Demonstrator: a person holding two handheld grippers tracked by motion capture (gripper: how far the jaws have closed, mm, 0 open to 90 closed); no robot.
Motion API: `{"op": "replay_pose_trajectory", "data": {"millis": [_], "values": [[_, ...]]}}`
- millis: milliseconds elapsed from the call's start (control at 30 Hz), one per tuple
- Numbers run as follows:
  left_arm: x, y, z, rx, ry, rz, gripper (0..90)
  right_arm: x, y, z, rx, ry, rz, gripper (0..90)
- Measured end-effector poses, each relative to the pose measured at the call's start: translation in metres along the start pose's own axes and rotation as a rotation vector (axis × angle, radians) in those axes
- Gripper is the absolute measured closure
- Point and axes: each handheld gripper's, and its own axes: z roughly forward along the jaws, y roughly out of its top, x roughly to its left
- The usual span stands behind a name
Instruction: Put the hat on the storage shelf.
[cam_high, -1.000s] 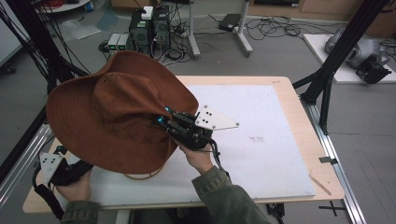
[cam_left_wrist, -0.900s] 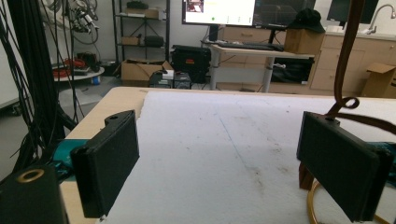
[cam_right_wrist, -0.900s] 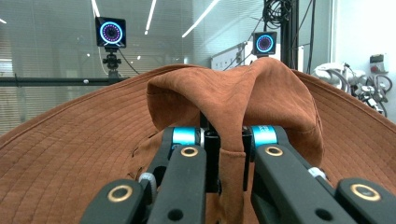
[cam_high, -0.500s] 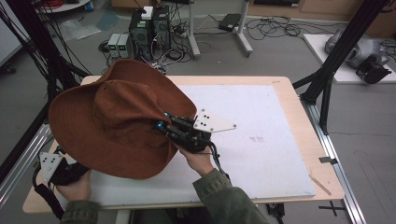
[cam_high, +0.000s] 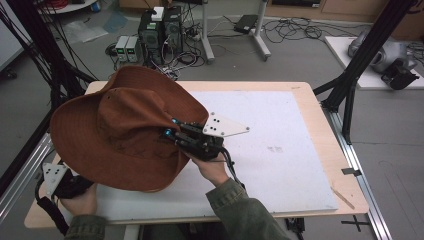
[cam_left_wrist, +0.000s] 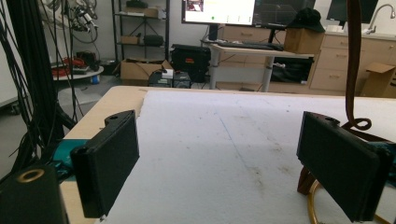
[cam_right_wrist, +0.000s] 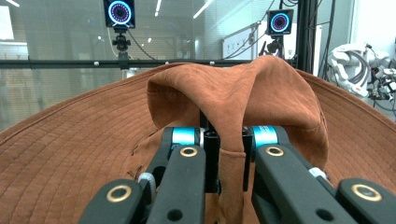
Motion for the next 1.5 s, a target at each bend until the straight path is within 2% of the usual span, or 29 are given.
{"op": "replay_pose_trajectory", "data": {"millis": [267,433,600,700,767,833,900,967,1067,1133,1200,1367,1500], "values": [[0.001,0.000,-0.001,-0.001,0.002,-0.003,13.2,0.001,0.010,0.006,0.069,0.016,-0.028,85.9],[0.002,-0.001,-0.001,-0.002,0.005,-0.016,13.2,0.000,0.010,0.007,0.074,0.017,-0.033,79.4],[0.002,-0.001,-0.001,-0.003,0.006,-0.017,13.2,0.001,0.009,0.009,0.075,0.034,-0.032,65.4],[0.002,-0.001,-0.001,-0.001,0.006,-0.019,13.2,0.002,0.009,0.009,0.064,0.021,-0.032,58.0],[0.002,-0.001,-0.001,-0.002,0.007,-0.022,13.2,0.002,0.010,0.008,0.061,0.015,-0.028,50.1],[0.003,-0.001,-0.002,-0.003,0.009,-0.026,13.2,0.002,0.011,0.006,0.054,0.017,-0.026,34.2],[0.003,-0.001,-0.002,-0.005,0.011,-0.027,13.2,0.002,0.013,0.004,0.029,0.018,-0.021,26.2],[0.003,-0.001,-0.002,-0.007,0.012,-0.027,13.2,0.001,0.015,0.001,0.007,0.004,-0.013,18.3],[0.001,0.000,-0.002,-0.005,0.011,-0.007,13.2,-0.002,0.016,-0.002,0.019,-0.025,-0.003,12.3],[-0.001,0.000,-0.002,-0.005,0.007,0.009,13.2,-0.004,0.016,-0.005,0.027,-0.039,0.004,11.5],[-0.002,0.001,-0.001,-0.002,0.004,0.018,13.2,-0.005,0.018,-0.010,0.018,-0.058,-0.013,11.2],[-0.002,0.001,-0.001,-0.007,0.003,0.021,13.2,-0.008,0.020,-0.024,0.010,-0.106,-0.050,10.3],[-0.003,0.001,0.000,-0.005,0.003,0.022,13.2,-0.011,0.022,-0.040,0.023,-0.150,-0.059,10.3]]}}
